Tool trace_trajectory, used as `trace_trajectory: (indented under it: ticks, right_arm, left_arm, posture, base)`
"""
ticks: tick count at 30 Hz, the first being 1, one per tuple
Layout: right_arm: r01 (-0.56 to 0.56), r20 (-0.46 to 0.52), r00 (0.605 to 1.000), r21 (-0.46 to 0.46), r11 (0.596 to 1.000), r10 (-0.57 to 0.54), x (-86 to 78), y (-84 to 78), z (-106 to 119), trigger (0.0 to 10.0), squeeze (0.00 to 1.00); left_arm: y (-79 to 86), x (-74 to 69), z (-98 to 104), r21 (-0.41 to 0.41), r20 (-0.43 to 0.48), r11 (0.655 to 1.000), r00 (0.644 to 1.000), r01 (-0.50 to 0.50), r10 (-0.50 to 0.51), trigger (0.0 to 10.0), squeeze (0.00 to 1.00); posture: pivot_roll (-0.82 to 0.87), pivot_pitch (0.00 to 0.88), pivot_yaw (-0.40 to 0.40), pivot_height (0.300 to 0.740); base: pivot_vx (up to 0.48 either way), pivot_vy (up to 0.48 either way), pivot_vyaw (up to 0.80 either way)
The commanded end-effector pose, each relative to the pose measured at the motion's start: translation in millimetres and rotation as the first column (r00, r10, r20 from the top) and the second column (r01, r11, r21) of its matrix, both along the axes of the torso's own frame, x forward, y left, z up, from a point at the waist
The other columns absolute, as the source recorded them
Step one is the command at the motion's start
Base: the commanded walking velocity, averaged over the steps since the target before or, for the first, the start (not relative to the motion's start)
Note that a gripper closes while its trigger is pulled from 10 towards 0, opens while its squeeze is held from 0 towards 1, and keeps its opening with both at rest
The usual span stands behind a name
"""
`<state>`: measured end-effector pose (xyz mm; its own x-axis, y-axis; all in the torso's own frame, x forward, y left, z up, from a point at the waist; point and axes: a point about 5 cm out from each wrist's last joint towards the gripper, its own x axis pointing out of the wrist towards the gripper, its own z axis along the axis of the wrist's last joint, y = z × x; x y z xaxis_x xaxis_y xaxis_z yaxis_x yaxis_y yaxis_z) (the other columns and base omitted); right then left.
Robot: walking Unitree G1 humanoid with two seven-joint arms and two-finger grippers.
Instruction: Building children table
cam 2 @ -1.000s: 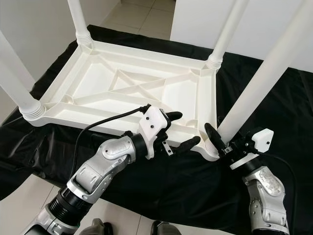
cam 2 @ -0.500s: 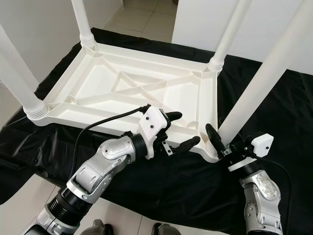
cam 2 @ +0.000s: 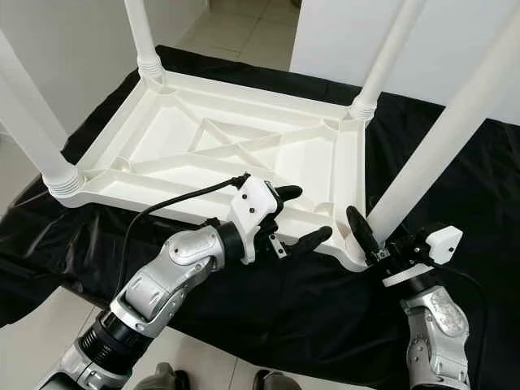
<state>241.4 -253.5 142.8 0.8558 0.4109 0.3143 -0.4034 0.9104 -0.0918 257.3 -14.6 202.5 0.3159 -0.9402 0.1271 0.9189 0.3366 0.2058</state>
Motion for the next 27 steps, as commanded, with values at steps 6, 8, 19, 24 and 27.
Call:
trace_trajectory:
  ticks: [6,8,19,24,27]
  right_arm:
    - [-0.023,-0.234,0.972,0.0,1.0,0.023,-13.2,6.1,-50,10.0,0.0]
    - [-0.035,-0.227,0.974,-0.053,0.998,0.022,-12.5,10.2,-51,10.0,0.0]
    - [-0.078,-0.082,0.993,0.042,0.996,0.082,-0.2,23.2,-11,10.0,0.0]
    - [-0.1,-0.025,0.994,0.099,0.99,0.103,3.4,22.9,8,10.0,0.0]
    - [-0.112,0.004,0.994,0.093,0.989,0.113,5.0,24.6,16,10.0,0.0]
  left_arm:
    - [-0.9,-5.3,-1,0.018,0.005,0.998,0.998,0.06,-0.06,10.0,0.0]
    - [-0.7,-5.4,-1,0.018,0.005,0.998,0.998,0.059,-0.06,10.0,0.0]
    - [-0.6,-5.1,-1,0.021,0.009,0.998,0.998,0.059,-0.059,10.0,0.0]
    - [0.1,-4.9,-1,0.024,0.012,0.998,0.998,0.059,-0.059,10.0,0.0]
    - [-0.1,-4.7,-1,0.025,0.013,0.998,0.998,0.06,-0.06,10.0,0.0]
  posture:
    - [0.04,0.187,0.025,0.74]
    - [0.04,0.185,0.024,0.74]
    - [0.05,0.175,0.025,0.74]
    - [0.05,0.167,0.025,0.74]
    - [0.05,0.164,0.024,0.74]
  base:
    - [0.0,0.0,0.0]
    - [0.0,0.0,0.0]
    - [0.0,0.0,0.0]
    - [0.0,0.0,0.0]
    - [0.0,0.0,0.0]
